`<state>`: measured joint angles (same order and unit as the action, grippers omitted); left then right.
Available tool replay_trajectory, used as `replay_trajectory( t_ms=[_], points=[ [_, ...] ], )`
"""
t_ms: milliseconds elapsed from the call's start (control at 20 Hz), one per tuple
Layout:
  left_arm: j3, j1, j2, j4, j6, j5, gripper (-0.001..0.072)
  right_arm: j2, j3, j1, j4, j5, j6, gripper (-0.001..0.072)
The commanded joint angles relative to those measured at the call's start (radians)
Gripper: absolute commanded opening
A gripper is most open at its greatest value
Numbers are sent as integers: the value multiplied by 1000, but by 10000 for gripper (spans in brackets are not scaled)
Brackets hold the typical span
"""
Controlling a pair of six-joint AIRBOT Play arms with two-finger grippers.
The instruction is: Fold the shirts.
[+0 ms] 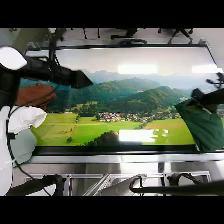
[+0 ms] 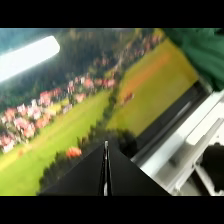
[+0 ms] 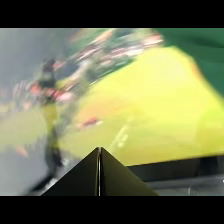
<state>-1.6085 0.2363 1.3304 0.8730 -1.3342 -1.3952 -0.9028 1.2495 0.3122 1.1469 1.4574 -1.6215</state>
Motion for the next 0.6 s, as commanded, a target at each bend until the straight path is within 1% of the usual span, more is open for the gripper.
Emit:
replay_trajectory(
  t_ms=[0,100,250,350,550],
  points=[
    [287,90,-144,84,2,64,11,104,-185,-259,10,-153,44,20],
    [412,121,-218,86,1,121,11,150,-267,-351,8,-198,43,20],
    [526,150,-313,85,-11,167,11,165,-311,-423,9,-201,44,21],
    [584,151,-372,85,-20,196,11,162,-322,-441,8,-204,45,21],
    [638,141,-444,86,-36,207,12,159,-323,-441,1,-201,44,21]
  ],
)
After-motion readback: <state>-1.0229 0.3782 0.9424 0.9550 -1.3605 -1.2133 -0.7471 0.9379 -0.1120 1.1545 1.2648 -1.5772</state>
